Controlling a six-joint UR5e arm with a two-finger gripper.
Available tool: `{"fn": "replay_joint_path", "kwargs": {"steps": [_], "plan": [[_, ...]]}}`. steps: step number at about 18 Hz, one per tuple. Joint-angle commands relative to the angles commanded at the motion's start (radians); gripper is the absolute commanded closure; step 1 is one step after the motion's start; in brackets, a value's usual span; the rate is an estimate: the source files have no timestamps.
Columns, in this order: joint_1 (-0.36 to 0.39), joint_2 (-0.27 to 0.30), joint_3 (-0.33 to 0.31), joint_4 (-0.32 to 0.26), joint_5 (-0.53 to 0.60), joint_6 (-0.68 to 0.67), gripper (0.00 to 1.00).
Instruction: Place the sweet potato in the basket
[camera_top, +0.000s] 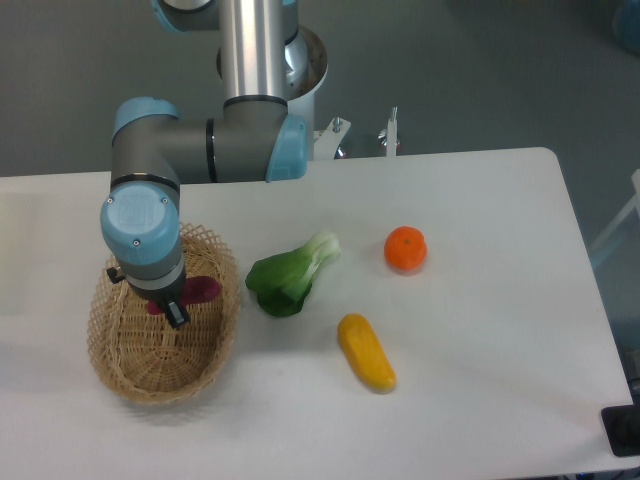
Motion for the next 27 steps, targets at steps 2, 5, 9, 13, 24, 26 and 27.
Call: {"fn": "replay_joint_path", "kwargs": {"steps": [2, 5, 9, 13, 24, 26, 27], "plan": [[-0.006, -0.005, -0.012, 0.018, 0.0, -0.011, 0.76], [-0.006, -0.011, -0.015, 0.042, 0.0, -0.012, 0.64], [-0.006, -0.012, -0.021, 0.048, 0.0, -0.011, 0.31], [-0.006, -0.005, -0.02, 0.061, 0.002, -0.009, 0.0], [0.052, 0.023, 0.0, 0.186, 0.21, 0.003, 0.0], [0.087, 0.031, 0.014, 0.187, 0.209, 0.004, 0.0], [0.107, 0.031, 0.027, 0.189, 0.207, 0.012, 0.0]]}}
